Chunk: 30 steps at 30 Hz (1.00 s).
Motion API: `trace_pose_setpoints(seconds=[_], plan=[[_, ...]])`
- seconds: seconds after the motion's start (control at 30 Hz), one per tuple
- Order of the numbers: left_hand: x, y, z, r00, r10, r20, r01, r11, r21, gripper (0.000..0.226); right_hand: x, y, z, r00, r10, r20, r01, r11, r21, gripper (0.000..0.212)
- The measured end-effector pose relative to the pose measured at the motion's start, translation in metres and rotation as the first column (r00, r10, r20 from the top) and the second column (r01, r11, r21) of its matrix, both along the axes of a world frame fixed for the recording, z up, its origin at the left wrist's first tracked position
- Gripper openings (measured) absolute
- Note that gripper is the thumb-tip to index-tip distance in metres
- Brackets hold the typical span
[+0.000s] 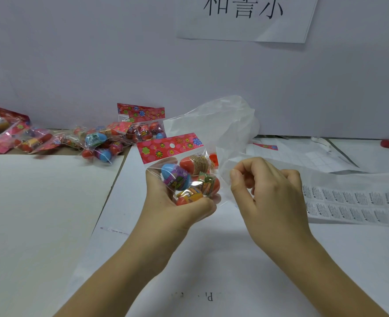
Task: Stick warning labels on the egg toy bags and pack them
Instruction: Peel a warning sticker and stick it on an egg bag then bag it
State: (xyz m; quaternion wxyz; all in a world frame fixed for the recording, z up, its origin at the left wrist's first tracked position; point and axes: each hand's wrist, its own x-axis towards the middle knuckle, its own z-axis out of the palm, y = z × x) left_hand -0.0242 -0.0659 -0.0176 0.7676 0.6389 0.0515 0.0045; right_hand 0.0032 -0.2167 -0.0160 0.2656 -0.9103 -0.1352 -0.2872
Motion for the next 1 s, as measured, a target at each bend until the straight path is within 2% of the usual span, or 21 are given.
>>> trace_pose_setpoints(seconds=[0.37, 0.8, 1.0], plan=[[0.0006, -0.001, 0.0022, 1.0, -0.007, 0.01, 0.007, 1.0, -0.029, 0.076, 0.0019, -0.0004, -0.0012, 0.999, 0.014, 0.033, -0.016, 0.998, 0.055, 0.014], [0.0012, -0.0014, -0.0003, 1.0, -0.009, 0.022, 0.009, 1.0, -0.023, 0.077, 0.0026, -0.0032, -0.0018, 0.999, 0.032, -0.028, -0.029, 0.996, 0.085, 0.015], [0.0006, -0.0015, 0.0014, 1.0, -0.002, 0.007, 0.002, 1.0, -0.012, 0.087, 0.0032, -0.0043, -0.0021, 0.999, 0.024, -0.039, -0.021, 0.996, 0.092, 0.017]])
